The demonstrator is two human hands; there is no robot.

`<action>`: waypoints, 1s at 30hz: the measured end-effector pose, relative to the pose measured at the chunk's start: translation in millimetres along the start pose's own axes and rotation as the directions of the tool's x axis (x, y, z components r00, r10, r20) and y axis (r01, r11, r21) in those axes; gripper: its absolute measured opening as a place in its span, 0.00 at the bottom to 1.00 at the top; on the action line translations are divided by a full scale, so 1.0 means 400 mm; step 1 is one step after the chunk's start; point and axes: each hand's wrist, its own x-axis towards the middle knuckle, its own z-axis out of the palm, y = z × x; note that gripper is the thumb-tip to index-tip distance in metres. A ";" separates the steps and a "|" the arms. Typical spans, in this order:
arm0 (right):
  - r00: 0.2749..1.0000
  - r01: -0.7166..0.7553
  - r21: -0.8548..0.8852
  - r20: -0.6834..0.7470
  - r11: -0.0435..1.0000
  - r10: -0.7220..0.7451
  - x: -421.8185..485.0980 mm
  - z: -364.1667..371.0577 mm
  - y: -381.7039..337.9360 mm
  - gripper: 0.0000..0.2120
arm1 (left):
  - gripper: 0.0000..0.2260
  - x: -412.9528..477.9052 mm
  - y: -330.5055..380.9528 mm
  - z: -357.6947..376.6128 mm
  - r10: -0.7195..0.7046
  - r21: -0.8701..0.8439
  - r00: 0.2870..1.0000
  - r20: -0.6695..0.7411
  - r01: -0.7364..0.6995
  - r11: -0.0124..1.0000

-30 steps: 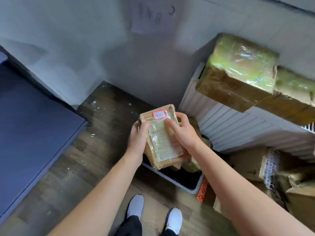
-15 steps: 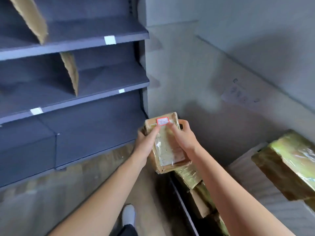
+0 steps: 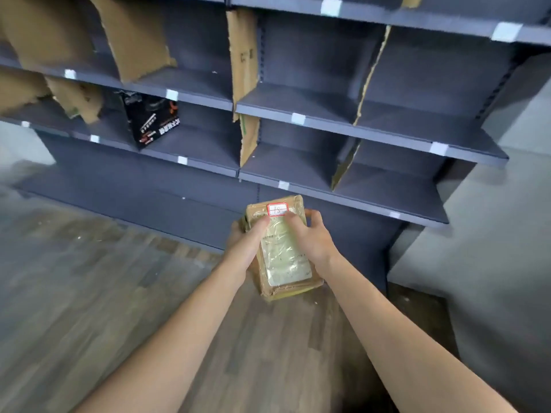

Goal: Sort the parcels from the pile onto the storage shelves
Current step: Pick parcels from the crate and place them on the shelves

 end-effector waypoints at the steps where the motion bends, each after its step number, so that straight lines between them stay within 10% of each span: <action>1: 1.000 0.009 0.003 0.017 1.000 -0.009 0.009 0.040 -0.015 0.18 | 0.12 0.006 0.012 -0.041 -0.008 0.003 1.000 -0.020 0.008 1.000; 11: 0.959 0.125 0.043 0.252 0.991 -0.132 0.053 0.841 -0.285 0.17 | 0.17 0.131 0.150 -0.811 0.106 -0.137 0.938 -0.331 -0.159 0.978; 30: 0.851 0.142 0.127 0.491 0.982 -0.186 0.398 1.870 -0.637 0.17 | 0.15 0.578 0.359 -1.733 0.263 -0.010 0.885 -0.384 -0.289 0.957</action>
